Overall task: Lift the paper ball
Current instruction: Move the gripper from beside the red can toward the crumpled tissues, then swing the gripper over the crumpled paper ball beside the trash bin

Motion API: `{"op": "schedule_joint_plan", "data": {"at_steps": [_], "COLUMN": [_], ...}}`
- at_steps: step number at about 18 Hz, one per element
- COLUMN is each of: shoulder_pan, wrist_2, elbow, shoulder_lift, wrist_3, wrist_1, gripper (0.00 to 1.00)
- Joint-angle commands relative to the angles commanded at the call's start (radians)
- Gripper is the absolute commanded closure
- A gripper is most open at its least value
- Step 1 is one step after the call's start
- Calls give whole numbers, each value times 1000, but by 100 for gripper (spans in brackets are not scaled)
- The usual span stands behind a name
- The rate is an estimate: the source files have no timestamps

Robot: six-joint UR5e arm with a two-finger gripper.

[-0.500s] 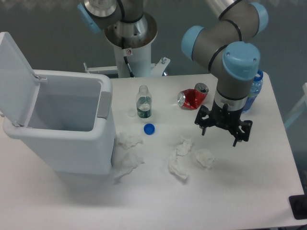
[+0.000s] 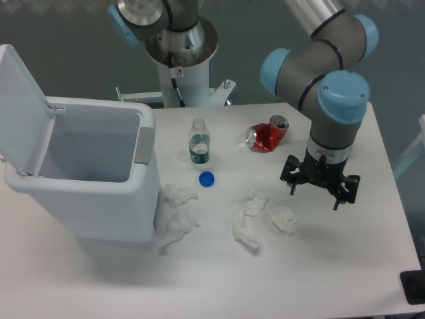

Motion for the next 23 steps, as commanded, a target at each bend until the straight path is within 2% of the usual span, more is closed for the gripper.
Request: {"op": "schedule_joint_plan", "data": {"at_steps": [2,8,11,14,16,19,23], "shoulder_pan": [2,-1,-5,-6,-49,-142,-250], "wrist_2": [-2,-2,-8,-69,-78,-83,-83], "elbow": [-40,-83,-68,-68,-74,-63,-83], "shoulder_lift": [3,-3,-37,-37,-26,-37,-40], "wrist_3": [2,11,12,18,-3,-191,-213], "wrist_1": [58,78,161,161,157,158,157], "gripper": [0,0,0,0,0,0,0]}}
